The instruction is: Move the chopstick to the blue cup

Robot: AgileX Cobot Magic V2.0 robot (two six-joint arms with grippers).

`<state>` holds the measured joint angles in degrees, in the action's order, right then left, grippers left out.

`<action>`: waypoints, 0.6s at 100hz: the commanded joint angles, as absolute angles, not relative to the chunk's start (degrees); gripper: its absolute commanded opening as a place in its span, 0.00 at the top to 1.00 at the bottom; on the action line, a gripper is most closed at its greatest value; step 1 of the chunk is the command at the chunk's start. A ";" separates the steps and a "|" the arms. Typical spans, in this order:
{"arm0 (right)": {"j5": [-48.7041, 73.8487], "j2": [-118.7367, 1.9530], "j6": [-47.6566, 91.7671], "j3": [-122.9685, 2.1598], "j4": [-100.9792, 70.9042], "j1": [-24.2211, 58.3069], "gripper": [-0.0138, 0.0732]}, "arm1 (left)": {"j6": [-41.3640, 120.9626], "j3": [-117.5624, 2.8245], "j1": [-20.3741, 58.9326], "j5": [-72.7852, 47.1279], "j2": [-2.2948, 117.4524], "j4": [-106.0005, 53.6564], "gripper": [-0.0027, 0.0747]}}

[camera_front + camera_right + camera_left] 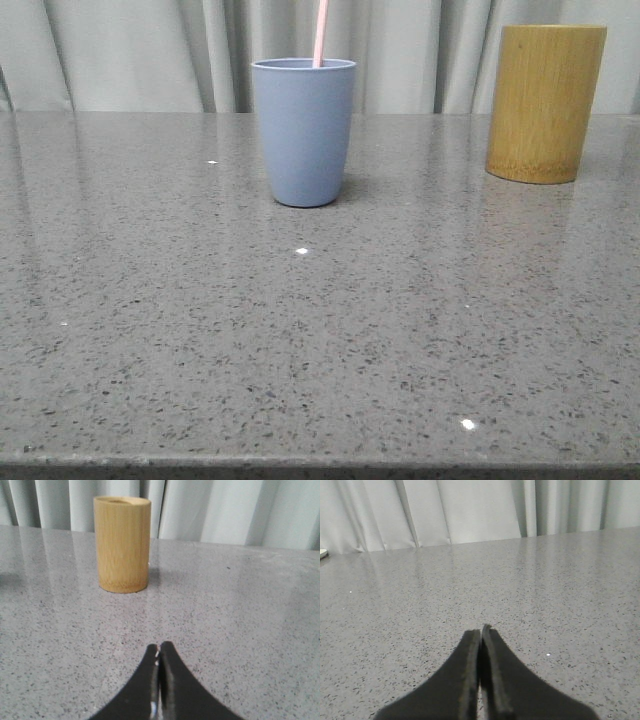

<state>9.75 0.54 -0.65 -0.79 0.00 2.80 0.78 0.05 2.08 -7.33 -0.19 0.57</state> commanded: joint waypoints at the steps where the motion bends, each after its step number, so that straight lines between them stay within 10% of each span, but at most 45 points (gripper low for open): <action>1: 2.47 1.49 -0.39 -0.89 0.00 2.24 0.92 | 0.00 0.60 1.95 -2.74 -2.24 0.60 0.99; 60: -0.40 1.49 -0.39 1.61 0.00 -1.42 0.92 | 0.00 0.60 1.95 -2.74 -2.24 0.60 0.99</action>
